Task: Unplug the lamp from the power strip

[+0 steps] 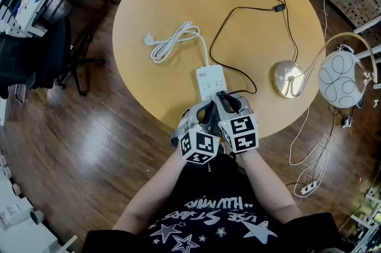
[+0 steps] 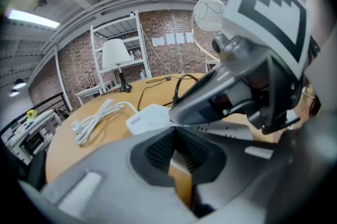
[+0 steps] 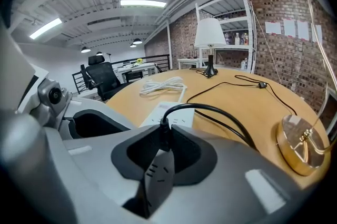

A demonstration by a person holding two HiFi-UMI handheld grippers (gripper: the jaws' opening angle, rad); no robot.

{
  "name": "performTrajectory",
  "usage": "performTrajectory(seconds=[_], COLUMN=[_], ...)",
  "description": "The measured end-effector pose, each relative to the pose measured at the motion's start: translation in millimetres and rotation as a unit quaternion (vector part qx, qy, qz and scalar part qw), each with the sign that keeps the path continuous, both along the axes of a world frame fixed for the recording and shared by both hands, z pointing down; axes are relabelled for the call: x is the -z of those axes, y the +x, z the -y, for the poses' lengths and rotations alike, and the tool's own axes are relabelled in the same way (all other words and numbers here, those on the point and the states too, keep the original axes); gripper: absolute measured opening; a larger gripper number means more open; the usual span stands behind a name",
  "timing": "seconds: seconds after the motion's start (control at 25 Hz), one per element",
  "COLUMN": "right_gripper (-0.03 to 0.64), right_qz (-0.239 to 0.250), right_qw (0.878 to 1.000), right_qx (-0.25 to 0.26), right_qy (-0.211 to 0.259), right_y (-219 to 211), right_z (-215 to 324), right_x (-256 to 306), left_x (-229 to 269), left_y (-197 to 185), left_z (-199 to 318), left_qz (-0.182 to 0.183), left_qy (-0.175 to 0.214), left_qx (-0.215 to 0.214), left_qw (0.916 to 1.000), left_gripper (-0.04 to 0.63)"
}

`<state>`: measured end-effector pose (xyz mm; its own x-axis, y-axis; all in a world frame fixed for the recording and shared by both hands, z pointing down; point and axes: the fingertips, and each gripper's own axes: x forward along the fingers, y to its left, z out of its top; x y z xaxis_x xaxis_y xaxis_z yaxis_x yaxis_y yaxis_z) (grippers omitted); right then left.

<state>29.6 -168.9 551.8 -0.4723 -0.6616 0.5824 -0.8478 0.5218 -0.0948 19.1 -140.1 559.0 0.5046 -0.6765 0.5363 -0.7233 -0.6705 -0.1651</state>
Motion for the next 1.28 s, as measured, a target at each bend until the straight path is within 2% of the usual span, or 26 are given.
performTrajectory(seconds=[0.2,0.48,0.64,0.84,1.28], right_gripper=[0.06,0.058,0.058,0.058,0.057], right_qz=[0.011,-0.028,-0.014,0.002,0.022], right_qw=[1.0,0.999,0.998,0.998,0.998], right_qx=[-0.005,0.003,-0.003,-0.006,-0.018], right_qy=[0.011,0.046,0.058,0.065,0.063], right_y=[0.6,-7.6,-6.1,-4.1,0.3], right_z=[0.7,1.4,0.5,0.6,0.6], right_x=[0.0,9.1,8.6,6.8,5.6], left_x=[-1.0,-2.1,-1.8,-2.1,-1.7], left_y=[-0.5,-3.6,-3.3,-3.0,-3.1], left_z=[0.5,7.2,7.4,7.4,8.2], left_qz=[-0.01,-0.005,0.002,0.021,0.011], left_qy=[-0.008,-0.007,-0.008,0.01,-0.007], left_qx=[-0.002,0.008,-0.006,0.002,0.007], left_qw=[0.9999,0.9999,0.9999,0.9997,0.9999], left_gripper=[0.002,0.002,0.002,0.0,0.0])
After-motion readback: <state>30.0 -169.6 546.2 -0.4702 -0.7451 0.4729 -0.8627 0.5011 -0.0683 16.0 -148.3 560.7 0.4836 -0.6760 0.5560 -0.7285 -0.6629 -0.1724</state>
